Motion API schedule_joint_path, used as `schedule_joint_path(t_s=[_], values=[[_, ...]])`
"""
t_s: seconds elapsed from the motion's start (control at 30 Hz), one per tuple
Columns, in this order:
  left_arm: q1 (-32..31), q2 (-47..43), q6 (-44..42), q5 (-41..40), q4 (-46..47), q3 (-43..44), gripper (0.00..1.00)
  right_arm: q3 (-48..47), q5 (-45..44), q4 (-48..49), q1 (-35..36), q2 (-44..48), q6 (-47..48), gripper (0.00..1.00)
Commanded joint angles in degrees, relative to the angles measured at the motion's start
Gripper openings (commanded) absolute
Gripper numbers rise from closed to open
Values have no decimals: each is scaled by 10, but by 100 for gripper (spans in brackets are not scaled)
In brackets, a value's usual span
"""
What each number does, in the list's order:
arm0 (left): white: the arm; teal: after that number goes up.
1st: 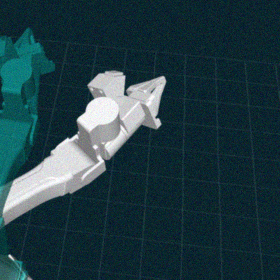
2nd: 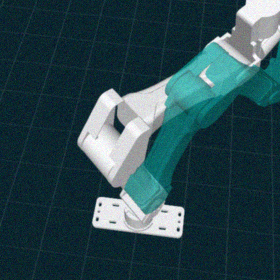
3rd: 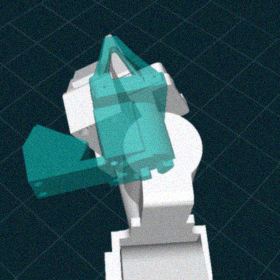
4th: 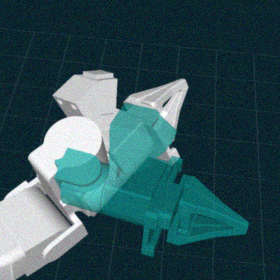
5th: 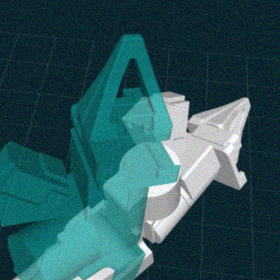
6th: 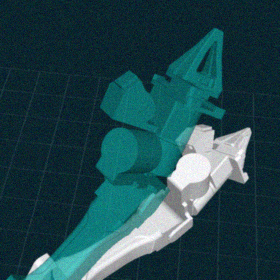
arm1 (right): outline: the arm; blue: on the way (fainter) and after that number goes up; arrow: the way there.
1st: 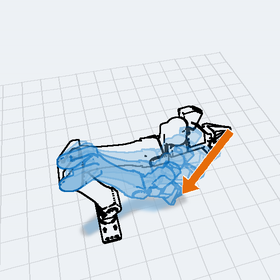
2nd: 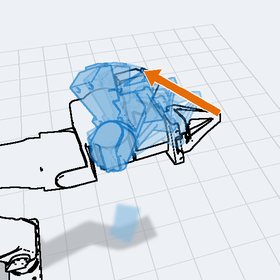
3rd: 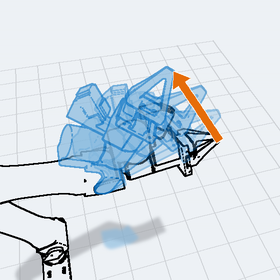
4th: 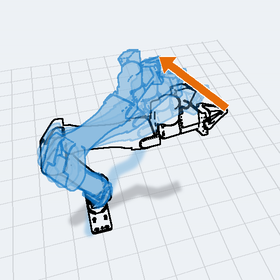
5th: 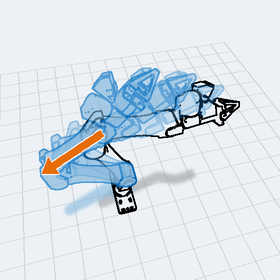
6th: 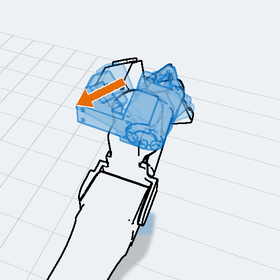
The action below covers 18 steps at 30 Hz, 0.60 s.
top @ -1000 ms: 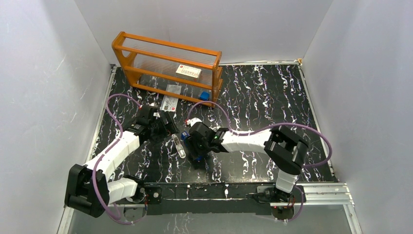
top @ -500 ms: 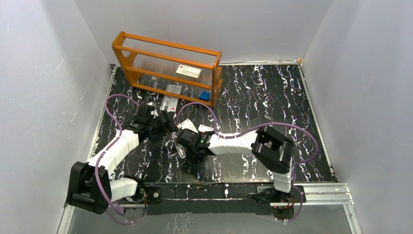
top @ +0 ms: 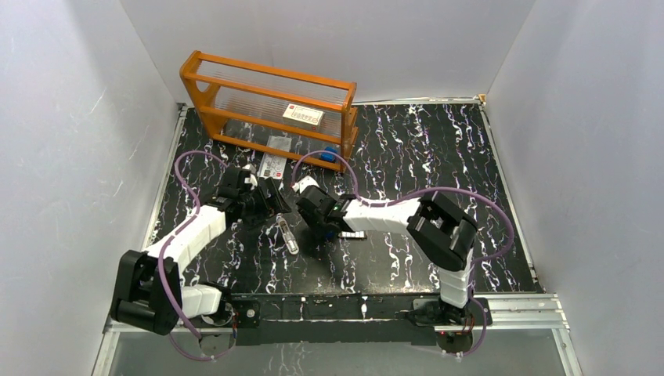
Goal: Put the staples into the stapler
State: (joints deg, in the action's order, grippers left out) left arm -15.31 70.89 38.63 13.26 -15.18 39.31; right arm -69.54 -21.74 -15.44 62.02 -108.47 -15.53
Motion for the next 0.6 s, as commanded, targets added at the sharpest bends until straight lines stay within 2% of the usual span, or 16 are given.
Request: schedule_joint_path(t_s=[0.0,0.1,0.17,0.37,0.57], values=[[5,24,-32,30,10,20,89,12,52,6,-4,77,32,62],[5,42,-30,67,25,29,89,39,86,41,-2,135,9,73],[5,45,-23,92,45,18,89,55,99,57,-1,163,-12,74],[5,56,-44,132,63,8,86,112,143,95,10,212,-80,64],[5,74,-65,130,31,14,82,159,199,142,13,229,-119,60]])
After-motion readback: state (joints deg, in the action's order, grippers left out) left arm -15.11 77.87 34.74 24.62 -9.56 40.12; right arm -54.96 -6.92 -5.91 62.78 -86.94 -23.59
